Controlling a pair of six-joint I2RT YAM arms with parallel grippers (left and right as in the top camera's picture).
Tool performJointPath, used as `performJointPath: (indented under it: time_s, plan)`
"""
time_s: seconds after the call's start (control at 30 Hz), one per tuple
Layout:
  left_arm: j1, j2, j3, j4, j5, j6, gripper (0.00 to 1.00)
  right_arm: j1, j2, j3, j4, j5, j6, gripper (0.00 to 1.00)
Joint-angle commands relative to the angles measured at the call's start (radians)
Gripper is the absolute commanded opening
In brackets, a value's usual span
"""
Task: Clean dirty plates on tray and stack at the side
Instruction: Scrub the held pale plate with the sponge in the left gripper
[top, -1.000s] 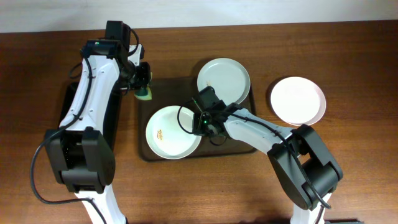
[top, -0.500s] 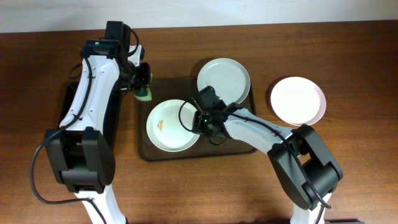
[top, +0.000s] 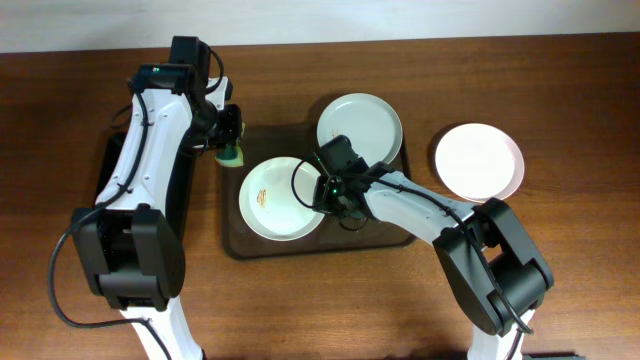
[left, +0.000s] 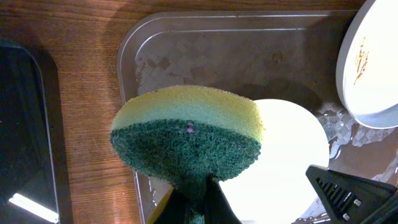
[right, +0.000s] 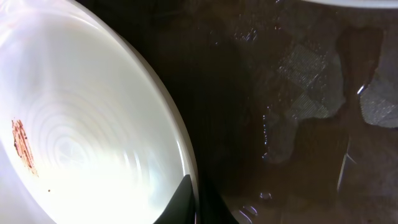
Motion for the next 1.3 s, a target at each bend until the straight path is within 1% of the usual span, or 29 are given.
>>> performJointPath:
  time_s: [0.0, 0.03, 0.07, 0.13, 0.2, 0.23, 0.27, 0.3, 0.4, 0.5, 0.6, 0.7, 0.73, 0.77, 0.8, 0.9, 0.93, 1.0, 1.07, 1.13, 1.2, 1.23, 1.27]
  plan:
    - [0.000, 0.007, 0.019, -0.013, -0.006, 0.016, 0.01, -0.008, 0.019, 0.004, -0.008, 0.013, -0.009, 0.05]
    - [0.000, 0.007, 0.018, -0.016, -0.006, 0.016, 0.01, -0.008, 0.019, 0.004, -0.006, 0.013, -0.009, 0.06]
    - [0.000, 0.007, 0.016, -0.017, -0.006, 0.016, 0.01, -0.008, 0.019, 0.004, 0.004, 0.013, -0.015, 0.14]
    - [-0.003, 0.007, 0.005, -0.016, -0.006, 0.016, 0.01, -0.011, 0.019, 0.004, 0.034, 0.012, -0.056, 0.20]
    - [-0.014, 0.007, -0.013, -0.014, -0.002, 0.016, 0.01, -0.014, 0.019, 0.005, 0.044, 0.012, -0.070, 0.21]
    - [-0.026, 0.007, -0.028, -0.015, -0.003, 0.016, 0.01, -0.018, 0.019, 0.006, 0.044, 0.010, -0.071, 0.20]
    - [-0.038, 0.007, -0.040, -0.013, -0.003, 0.016, 0.01, -0.022, 0.019, 0.006, 0.045, 0.008, -0.077, 0.09]
    - [-0.054, 0.007, -0.062, -0.007, -0.003, 0.017, 0.01, -0.027, 0.019, 0.008, 0.045, 0.008, -0.078, 0.04]
    - [-0.089, 0.007, -0.130, 0.035, -0.004, 0.017, 0.01, -0.041, 0.019, 0.008, 0.043, -0.029, -0.101, 0.04]
    - [-0.115, 0.007, -0.234, 0.111, -0.006, 0.021, 0.01, -0.043, 0.019, 0.008, 0.043, -0.034, -0.105, 0.04]
    - [-0.142, 0.007, -0.378, 0.266, -0.003, 0.072, 0.01, -0.043, 0.019, 0.008, 0.043, -0.041, -0.116, 0.04]
    - [-0.185, 0.007, -0.524, 0.494, -0.003, 0.072, 0.01, -0.043, 0.019, 0.008, 0.043, -0.041, -0.116, 0.04]
    - [-0.201, 0.007, -0.560, 0.544, -0.003, 0.072, 0.01, -0.043, 0.019, 0.008, 0.041, -0.041, -0.116, 0.04]
    - [-0.219, 0.008, -0.583, 0.562, -0.003, 0.072, 0.01, -0.043, 0.019, 0.008, 0.040, -0.041, -0.116, 0.04]
    - [-0.229, 0.007, -0.583, 0.553, 0.019, 0.071, 0.01, -0.043, 0.019, 0.008, 0.040, -0.041, -0.119, 0.04]
    - [-0.227, 0.006, -0.542, 0.539, 0.255, 0.071, 0.01, -0.043, 0.019, 0.008, 0.040, -0.041, -0.119, 0.04]
    - [-0.224, 0.006, -0.524, 0.539, 0.264, 0.048, 0.01, -0.043, 0.019, 0.008, 0.039, -0.041, -0.119, 0.04]
    - [-0.217, 0.006, -0.517, 0.547, 0.153, -0.014, 0.01, -0.043, 0.019, 0.008, 0.036, -0.041, -0.119, 0.04]
    - [-0.192, 0.007, -0.517, 0.550, -0.118, -0.136, 0.01, -0.043, 0.019, 0.008, 0.036, -0.041, -0.119, 0.04]
    - [-0.177, 0.007, -0.517, 0.543, -0.280, -0.185, 0.01, -0.043, 0.019, 0.008, 0.036, -0.041, -0.119, 0.04]
    - [-0.172, 0.007, -0.517, 0.507, -0.351, -0.218, 0.01, -0.043, 0.019, 0.008, 0.036, -0.041, -0.119, 0.04]
    - [-0.172, 0.007, -0.517, 0.483, -0.343, -0.229, 0.01, -0.043, 0.019, 0.008, 0.036, -0.041, -0.119, 0.04]
    - [-0.172, 0.007, -0.512, 0.400, -0.251, -0.228, 0.01, -0.043, 0.019, 0.008, 0.036, -0.041, -0.119, 0.04]
